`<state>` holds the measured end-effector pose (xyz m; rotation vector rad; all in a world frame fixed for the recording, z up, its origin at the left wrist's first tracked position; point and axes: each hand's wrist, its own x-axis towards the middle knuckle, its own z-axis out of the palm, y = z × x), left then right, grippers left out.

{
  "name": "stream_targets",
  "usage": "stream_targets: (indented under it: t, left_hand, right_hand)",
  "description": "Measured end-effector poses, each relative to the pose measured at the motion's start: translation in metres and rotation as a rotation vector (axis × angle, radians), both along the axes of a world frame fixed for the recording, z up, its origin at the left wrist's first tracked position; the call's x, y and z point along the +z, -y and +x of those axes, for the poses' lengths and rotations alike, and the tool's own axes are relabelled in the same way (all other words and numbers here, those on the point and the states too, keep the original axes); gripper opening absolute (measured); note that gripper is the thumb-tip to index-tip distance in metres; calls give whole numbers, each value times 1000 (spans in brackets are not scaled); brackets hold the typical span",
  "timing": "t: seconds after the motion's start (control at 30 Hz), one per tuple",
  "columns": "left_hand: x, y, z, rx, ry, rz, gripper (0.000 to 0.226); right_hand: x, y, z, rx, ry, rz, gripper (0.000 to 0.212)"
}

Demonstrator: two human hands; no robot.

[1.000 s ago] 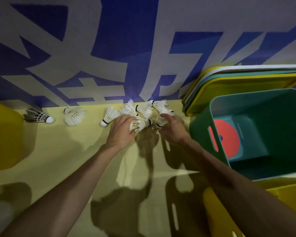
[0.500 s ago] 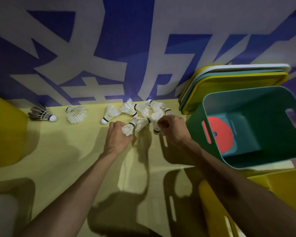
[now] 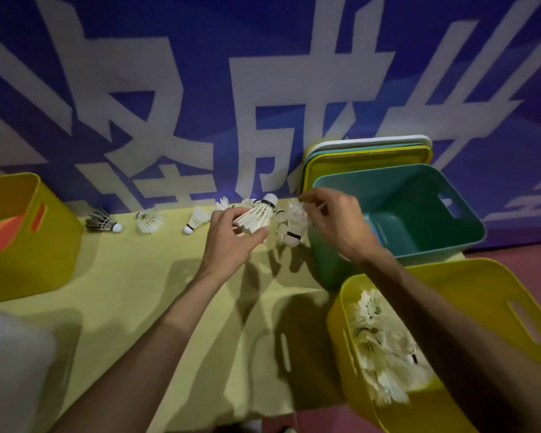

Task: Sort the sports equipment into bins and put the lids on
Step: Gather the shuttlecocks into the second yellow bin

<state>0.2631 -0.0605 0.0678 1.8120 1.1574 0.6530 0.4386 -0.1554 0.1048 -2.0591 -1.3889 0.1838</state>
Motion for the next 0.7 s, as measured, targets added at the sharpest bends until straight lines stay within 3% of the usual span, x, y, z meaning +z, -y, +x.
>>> stream_targets:
  t: [0.23,0.7]
  left_hand:
    - [40,95,34,-248,79,-7,35]
    - [19,193,88,-574,-169,-35,43]
  right_hand:
    - [24,112,34,-126,58,74,17]
    - [-1,255,64,-289,-80,-183,19]
